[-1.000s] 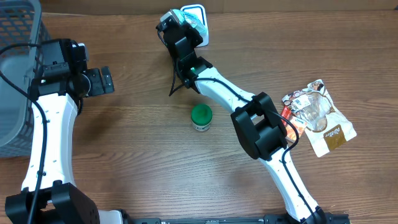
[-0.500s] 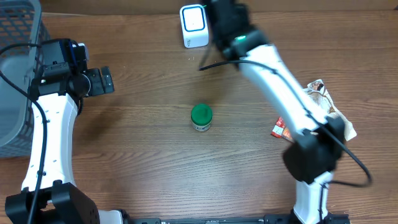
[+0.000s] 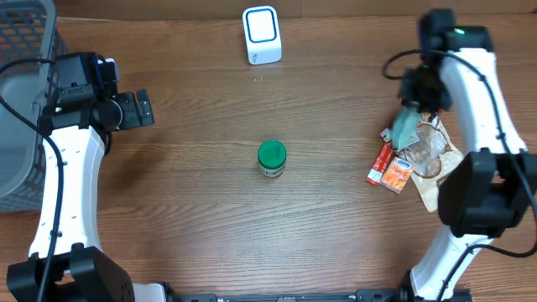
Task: Scan the item barcode
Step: 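Carry the wipes pack right and drop it onto the snack bag, then move the right gripper over the green-lid jar and lower onto it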
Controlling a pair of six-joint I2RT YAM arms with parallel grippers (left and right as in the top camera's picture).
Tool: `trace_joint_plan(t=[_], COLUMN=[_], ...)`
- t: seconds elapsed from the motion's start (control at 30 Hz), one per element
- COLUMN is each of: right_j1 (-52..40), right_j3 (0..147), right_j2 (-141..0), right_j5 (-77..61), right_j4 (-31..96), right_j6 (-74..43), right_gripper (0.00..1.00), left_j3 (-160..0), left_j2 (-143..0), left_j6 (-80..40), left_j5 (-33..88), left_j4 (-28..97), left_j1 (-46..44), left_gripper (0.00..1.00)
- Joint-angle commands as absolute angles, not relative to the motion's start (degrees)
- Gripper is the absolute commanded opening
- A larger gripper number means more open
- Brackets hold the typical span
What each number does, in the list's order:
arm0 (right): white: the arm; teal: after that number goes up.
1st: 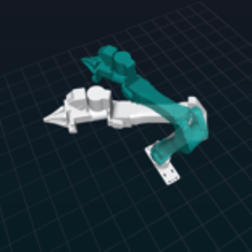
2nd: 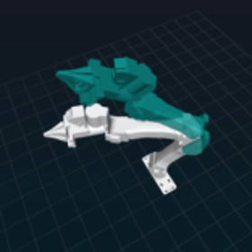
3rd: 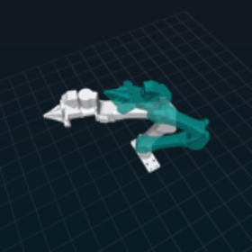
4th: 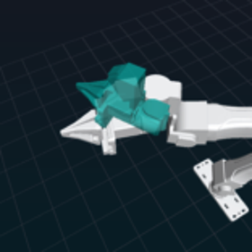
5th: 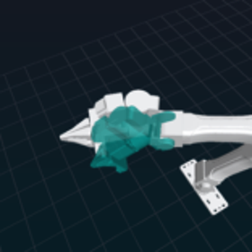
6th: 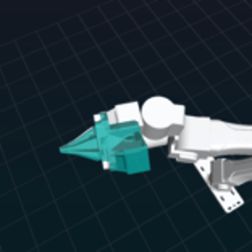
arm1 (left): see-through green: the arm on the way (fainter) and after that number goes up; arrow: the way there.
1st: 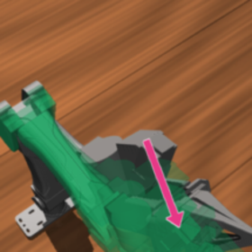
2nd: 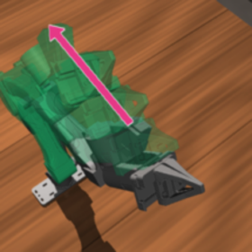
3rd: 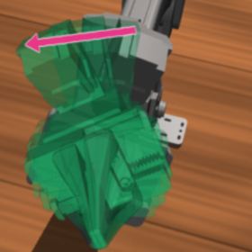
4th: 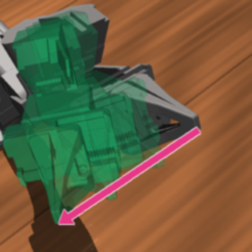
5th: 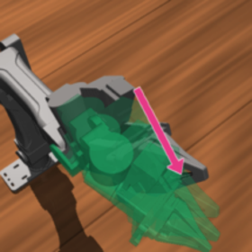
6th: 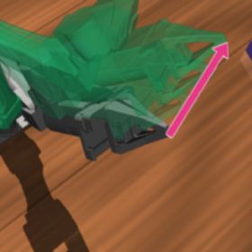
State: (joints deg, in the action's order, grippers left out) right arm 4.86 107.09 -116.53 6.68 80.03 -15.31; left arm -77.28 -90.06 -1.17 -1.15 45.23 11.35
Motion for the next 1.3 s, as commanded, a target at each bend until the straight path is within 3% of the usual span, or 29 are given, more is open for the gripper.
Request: trace_joint_plan(t=[0.0,0.1,0.3,0.4,0.6,0.87,1.0,1.27], right_j1=[8.5,9.8,7.1,2.6,-6.6,-19.0,-25.0,-33.9], right_j3=[104.8,104.6,104.6,104.6,104.6,104.6,104.6,103.7], right_j2=[-116.3,-116.3,-115.3,-114.5,-114.5,-114.5,-114.5,-114.9], right_j5=[0.5,-2.1,-2.5,-4.0,-12.1,-12.5,-9.8,-1.4], right_j4=[79.9,80.5,81.6,83.1,82.1,78.2,74.7,71.7], right_j6=[-19.7,-19.8,-24.4,-30.0,-36.8,-50.4,-56.5,-68.0], right_gripper=[0.72,0.78,0.78,0.76,0.82,0.86,0.96,0.97], left_j3=[-77.7,-77.7,-77.7,-77.7,-77.7,-77.7,-77.7,-77.7], left_j2=[-90.3,-90.3,-90.3,-90.3,-90.3,-90.3,-90.3,-90.3], left_j6=[-1.7,-1.7,-1.7,-1.7,-1.7,-1.7,-1.7,-1.7], left_j5=[-1.3,-1.3,-1.3,-1.3,-1.3,-1.3,-1.3,-1.3], left_j4=[45.2,45.2,45.2,45.2,45.2,45.2,45.2,45.2], left_j1=[11.2,11.2,11.2,11.2,11.2,11.2,11.2,11.2], left_gripper=[1.00,1.00,0.99,1.00,1.00,1.00,1.00,1.00])
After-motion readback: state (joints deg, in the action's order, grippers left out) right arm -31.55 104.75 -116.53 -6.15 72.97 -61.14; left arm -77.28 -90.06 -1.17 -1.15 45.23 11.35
